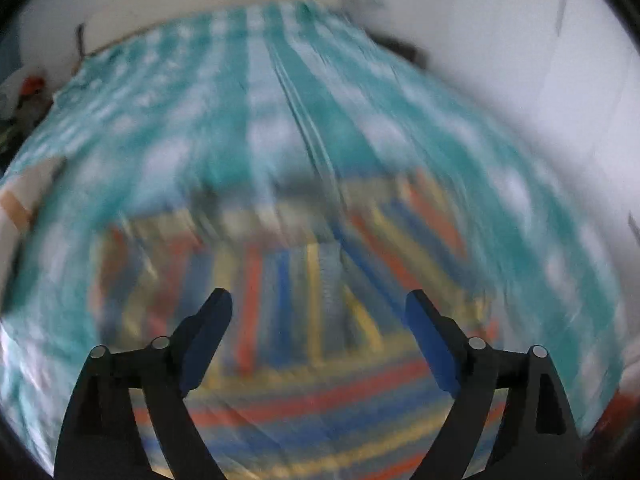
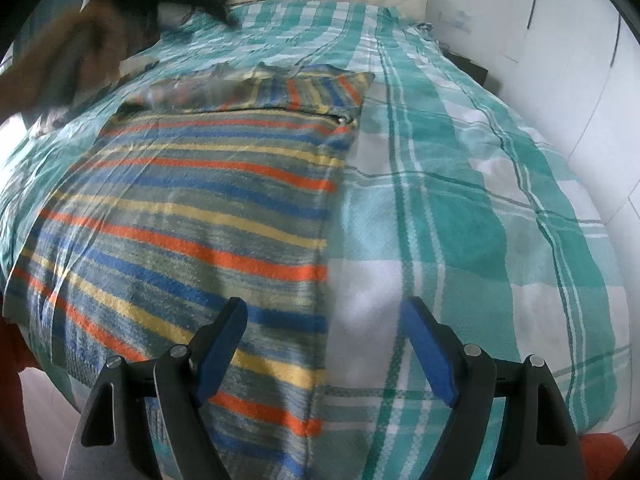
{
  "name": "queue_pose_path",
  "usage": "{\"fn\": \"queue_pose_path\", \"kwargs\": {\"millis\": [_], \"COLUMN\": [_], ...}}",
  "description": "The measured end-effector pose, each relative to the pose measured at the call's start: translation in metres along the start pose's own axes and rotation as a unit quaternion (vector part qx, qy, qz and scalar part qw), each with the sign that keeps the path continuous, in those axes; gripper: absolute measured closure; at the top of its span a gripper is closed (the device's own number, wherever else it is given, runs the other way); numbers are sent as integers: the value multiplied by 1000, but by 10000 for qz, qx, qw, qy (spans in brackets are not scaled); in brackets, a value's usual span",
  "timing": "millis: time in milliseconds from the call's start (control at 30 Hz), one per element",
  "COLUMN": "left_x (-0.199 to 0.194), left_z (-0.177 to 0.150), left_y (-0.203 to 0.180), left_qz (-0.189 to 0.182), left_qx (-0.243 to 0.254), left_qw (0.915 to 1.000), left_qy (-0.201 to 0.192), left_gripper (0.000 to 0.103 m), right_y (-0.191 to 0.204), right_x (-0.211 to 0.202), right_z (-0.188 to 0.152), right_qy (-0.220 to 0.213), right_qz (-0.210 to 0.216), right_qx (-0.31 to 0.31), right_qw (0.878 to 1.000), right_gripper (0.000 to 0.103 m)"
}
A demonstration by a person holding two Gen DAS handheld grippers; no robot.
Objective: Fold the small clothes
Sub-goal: 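Move the left tool over the sweater toward the folded sleeve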
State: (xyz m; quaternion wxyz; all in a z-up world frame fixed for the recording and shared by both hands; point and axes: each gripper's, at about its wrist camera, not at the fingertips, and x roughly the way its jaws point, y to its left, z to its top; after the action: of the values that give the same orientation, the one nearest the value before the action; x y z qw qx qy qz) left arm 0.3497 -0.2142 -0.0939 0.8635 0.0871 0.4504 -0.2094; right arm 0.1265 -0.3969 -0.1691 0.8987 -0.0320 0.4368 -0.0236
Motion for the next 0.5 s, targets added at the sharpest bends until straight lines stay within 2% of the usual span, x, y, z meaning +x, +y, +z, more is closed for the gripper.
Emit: {"fn": "queue_pose_path", "kwargs": {"millis": [67, 167, 267, 333, 367, 433, 500], "left_x": [4, -18, -43, -54, -51, -35, -6], "left_z": [-35, -62, -59, -46, -37, -31, -37], "left_y": [-9, 8, 62, 114, 141, 172, 192], "left_qz": [-103, -111, 122, 490, 680, 898, 1353], "left_qx": [301, 342, -282, -1076, -1479, -1878, -1841], "left_qw": [9988, 9988, 9995, 9926, 9861, 9778, 9734], "left_qy": [361, 338, -10, -274, -344, -249, 147], "left_gripper": [20, 21, 20, 19, 19, 19, 21], "right_y": [-5, -10, -9, -5, -3, 1, 4], "right_x": [-1, 1, 5, 6, 7, 7, 7], "right_z": [0, 0, 1, 1, 1, 1, 0], "right_qy": [-15, 47, 112, 122, 119, 109, 107], "right_qz": [13, 106, 195, 204, 196, 165, 126], "right_qx": [83, 211, 267, 203, 160, 65, -3], "right_qw": [10000, 9997, 9994, 9995, 9996, 9998, 9999], "right_gripper": [24, 24, 24, 24, 24, 24, 24]}}
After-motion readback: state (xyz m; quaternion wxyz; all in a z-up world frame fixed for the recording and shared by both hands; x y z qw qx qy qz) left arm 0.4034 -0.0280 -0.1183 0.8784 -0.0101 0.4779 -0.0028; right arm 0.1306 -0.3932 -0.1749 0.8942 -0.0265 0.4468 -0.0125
